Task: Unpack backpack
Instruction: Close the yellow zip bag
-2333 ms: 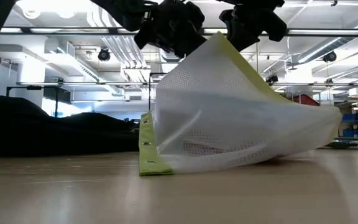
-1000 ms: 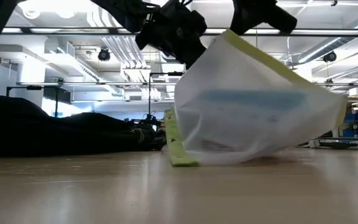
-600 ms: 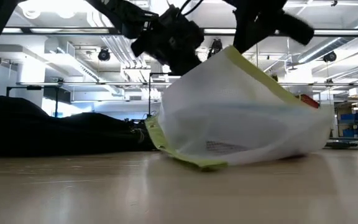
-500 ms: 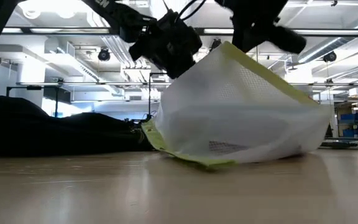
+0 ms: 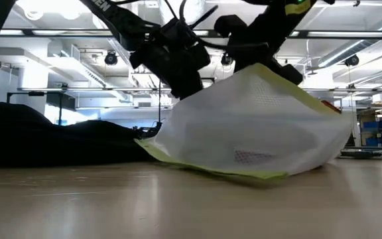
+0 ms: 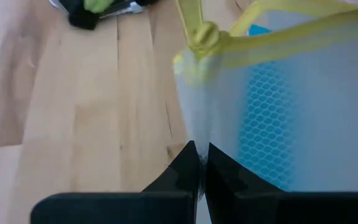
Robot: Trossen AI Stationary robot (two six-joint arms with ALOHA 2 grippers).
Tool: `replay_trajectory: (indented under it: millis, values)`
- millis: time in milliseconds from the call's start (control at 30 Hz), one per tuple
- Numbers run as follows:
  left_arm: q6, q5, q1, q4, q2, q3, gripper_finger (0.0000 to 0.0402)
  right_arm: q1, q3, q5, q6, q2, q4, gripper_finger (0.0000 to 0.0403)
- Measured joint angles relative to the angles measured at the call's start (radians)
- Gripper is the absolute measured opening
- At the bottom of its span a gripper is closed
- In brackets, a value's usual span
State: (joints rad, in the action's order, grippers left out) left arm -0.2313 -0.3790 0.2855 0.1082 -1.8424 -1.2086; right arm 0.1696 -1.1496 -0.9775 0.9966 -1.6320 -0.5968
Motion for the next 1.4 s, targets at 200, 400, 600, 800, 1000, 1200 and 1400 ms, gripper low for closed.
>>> replay_trajectory:
  millis: [200,400,600,800,1000,1200,1400]
  values:
    - [-0.076,-0.094,0.016,-0.013,0.006,-0.061,0.0012,0.000,0.000,0.006,0.008,0.064,0.009,0.0000]
    - [-0.100,-0.287,0.032,-0.016,0.007,-0.126,0.0028,-0.006,-0.003,0.102,0.026,0.110,0.011,0.0000]
    - [-0.105,-0.296,0.033,-0.026,0.001,-0.160,0.0045,-0.011,-0.003,0.106,0.037,0.111,0.012,0.0000]
    - [-0.108,-0.296,0.035,-0.029,-0.002,-0.168,0.0061,-0.011,-0.003,0.089,0.045,0.111,0.025,0.0000]
    - [-0.087,-0.297,0.035,-0.010,-0.002,-0.166,0.0078,-0.011,-0.003,0.091,0.053,0.111,0.060,0.0000]
    - [-0.074,-0.279,0.035,-0.005,-0.003,-0.166,0.0110,-0.011,-0.003,0.113,0.020,0.111,0.070,0.0000]
    - [-0.107,-0.293,0.032,-0.009,-0.003,-0.164,0.0105,-0.011,-0.003,0.115,0.017,0.111,0.079,0.0000]
